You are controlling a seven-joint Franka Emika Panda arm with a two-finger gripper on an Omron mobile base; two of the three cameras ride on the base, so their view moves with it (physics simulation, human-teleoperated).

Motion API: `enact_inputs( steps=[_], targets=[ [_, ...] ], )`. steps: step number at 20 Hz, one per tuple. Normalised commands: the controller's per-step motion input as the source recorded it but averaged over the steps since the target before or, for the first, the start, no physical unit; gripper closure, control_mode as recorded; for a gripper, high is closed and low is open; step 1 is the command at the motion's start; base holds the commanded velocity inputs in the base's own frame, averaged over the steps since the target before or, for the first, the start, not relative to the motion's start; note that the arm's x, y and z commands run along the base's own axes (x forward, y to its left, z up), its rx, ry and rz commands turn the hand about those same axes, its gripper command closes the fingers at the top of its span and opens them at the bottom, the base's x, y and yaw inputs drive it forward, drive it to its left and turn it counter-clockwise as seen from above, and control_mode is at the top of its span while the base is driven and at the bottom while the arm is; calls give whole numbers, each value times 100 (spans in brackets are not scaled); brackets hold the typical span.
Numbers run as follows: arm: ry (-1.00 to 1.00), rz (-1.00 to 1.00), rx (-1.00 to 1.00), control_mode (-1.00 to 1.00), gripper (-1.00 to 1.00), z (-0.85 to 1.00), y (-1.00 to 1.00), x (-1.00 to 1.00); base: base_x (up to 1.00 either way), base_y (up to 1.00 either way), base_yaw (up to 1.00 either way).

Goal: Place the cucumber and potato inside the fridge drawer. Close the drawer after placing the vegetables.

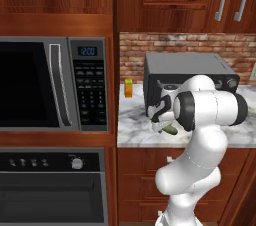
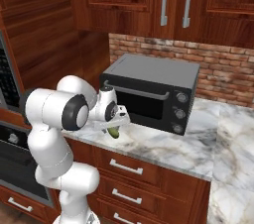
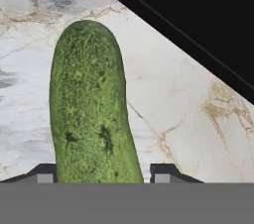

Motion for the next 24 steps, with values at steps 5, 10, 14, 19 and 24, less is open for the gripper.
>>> enact_inputs(
  steps=[5,10,14,19,24],
  targets=[
    [-2,1,5,-100,100,-9,-3,-62,0,0,0],
    [-12,0,7,-100,100,54,-9,-100,0,0,0],
    [-12,0,2,-100,100,100,-2,-73,0,0,0],
    [-12,-4,2,-100,100,100,15,-68,0,0,0],
    [-9,-9,1,-100,100,75,35,-80,0,0,0]
  ],
)
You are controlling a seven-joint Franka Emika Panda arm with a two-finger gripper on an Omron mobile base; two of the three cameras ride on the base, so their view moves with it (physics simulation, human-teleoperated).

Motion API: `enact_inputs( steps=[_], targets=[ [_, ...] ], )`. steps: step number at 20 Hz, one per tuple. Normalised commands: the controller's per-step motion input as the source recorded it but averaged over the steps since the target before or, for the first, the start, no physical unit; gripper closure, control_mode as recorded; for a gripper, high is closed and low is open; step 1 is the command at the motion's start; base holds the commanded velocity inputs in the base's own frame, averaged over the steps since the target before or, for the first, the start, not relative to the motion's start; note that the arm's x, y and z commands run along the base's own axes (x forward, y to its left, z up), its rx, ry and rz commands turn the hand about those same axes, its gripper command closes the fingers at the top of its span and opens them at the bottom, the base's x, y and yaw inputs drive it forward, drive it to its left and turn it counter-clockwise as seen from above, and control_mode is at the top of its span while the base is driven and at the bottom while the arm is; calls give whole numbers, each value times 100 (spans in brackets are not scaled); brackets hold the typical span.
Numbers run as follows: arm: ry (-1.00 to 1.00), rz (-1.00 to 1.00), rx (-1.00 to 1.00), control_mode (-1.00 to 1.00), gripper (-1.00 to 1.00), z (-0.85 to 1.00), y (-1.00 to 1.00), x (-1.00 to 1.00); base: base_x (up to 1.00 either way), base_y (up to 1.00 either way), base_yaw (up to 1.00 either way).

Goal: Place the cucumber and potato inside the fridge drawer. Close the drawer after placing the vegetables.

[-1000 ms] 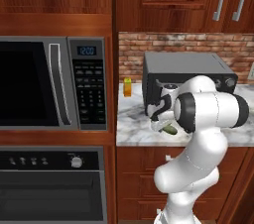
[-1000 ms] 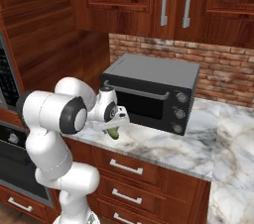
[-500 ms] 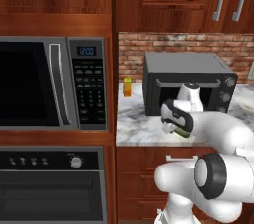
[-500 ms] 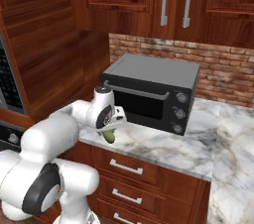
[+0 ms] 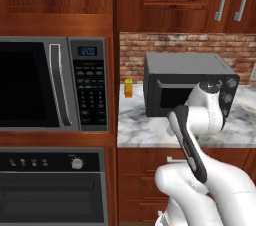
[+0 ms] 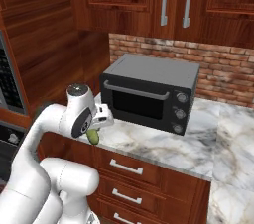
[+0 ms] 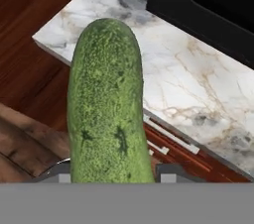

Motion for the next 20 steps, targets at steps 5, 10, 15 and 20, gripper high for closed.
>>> enact_inputs(
  steps=[5,10,15,20],
  targets=[
    [-8,-7,0,-100,100,38,53,-99,0,0,0],
    [-15,0,0,-100,100,44,43,-100,0,0,0],
    [-18,0,0,-100,100,24,27,-99,0,0,0],
    [0,3,-13,-100,100,-21,2,-18,0,0,0]
  ],
)
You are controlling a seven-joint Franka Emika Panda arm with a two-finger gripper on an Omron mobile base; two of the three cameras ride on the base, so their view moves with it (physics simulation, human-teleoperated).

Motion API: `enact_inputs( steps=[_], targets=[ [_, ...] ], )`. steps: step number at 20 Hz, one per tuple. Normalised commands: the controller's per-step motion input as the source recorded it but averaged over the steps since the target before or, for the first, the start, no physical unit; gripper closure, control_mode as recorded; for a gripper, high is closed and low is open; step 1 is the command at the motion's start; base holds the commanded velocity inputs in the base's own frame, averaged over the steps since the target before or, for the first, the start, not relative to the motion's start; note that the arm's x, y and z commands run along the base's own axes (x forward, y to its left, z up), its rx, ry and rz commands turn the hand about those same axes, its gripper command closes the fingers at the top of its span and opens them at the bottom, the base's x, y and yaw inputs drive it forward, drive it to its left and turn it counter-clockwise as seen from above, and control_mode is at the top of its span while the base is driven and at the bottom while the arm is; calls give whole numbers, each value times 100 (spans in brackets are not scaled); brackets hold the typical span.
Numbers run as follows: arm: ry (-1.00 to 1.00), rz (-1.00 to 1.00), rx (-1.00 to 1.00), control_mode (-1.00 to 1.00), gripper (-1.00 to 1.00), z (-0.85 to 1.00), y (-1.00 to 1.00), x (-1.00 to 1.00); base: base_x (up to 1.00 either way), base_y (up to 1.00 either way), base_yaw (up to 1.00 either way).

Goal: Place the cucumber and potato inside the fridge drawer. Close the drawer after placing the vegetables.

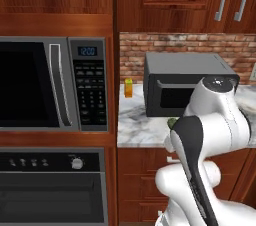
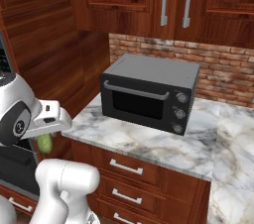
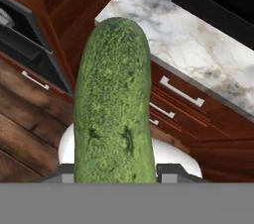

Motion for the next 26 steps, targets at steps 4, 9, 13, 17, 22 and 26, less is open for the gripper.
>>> enact_inputs(
  steps=[4,9,13,17,22,26],
  targets=[
    [-1,6,-9,-100,100,-29,12,-13,0,0,0],
    [-3,12,-7,-100,100,-22,55,-11,0,0,0],
    [0,6,-5,-100,100,-3,22,0,0,0,0],
    [0,0,0,-100,100,0,0,0,0,0,0],
    [-7,8,-1,-100,100,-1,3,-23,0,0,0],
    [-5,7,-2,100,100,0,7,-17,-58,32,31]
  ],
)
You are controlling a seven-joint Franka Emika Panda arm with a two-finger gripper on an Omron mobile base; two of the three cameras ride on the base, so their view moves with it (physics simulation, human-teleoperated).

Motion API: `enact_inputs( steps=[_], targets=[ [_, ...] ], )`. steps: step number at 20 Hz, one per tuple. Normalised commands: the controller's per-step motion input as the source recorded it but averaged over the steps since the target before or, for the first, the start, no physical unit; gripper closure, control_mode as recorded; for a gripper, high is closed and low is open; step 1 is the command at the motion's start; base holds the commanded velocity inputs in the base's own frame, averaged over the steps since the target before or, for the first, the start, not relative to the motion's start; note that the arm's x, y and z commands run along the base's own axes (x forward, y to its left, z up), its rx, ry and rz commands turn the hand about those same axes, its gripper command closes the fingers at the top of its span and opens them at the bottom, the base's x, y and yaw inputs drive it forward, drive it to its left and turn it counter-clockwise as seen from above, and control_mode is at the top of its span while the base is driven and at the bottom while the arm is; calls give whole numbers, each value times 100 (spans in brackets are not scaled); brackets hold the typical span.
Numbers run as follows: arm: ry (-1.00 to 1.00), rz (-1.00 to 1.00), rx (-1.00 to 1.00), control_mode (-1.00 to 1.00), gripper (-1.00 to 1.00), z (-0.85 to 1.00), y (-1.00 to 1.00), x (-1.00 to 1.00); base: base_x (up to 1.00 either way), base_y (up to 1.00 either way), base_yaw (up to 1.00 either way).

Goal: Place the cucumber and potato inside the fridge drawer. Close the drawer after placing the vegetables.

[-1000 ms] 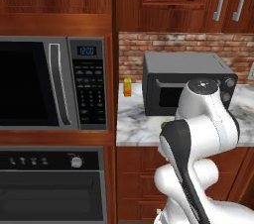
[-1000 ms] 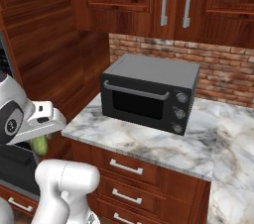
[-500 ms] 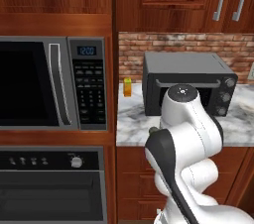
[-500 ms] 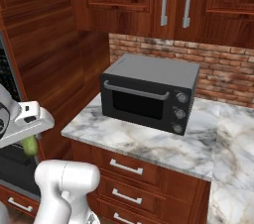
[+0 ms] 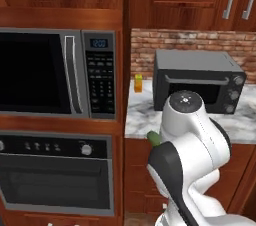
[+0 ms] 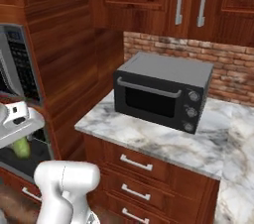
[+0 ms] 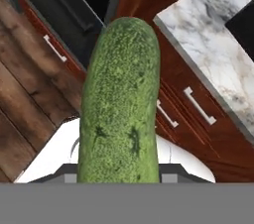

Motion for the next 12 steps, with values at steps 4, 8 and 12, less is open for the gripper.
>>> enact_inputs(
  steps=[4,8,12],
  targets=[
    [0,0,0,100,100,0,0,0,-47,58,52],
    [0,0,0,100,100,0,0,0,-6,90,57],
    [0,0,0,100,100,0,0,0,0,100,52]
  ],
)
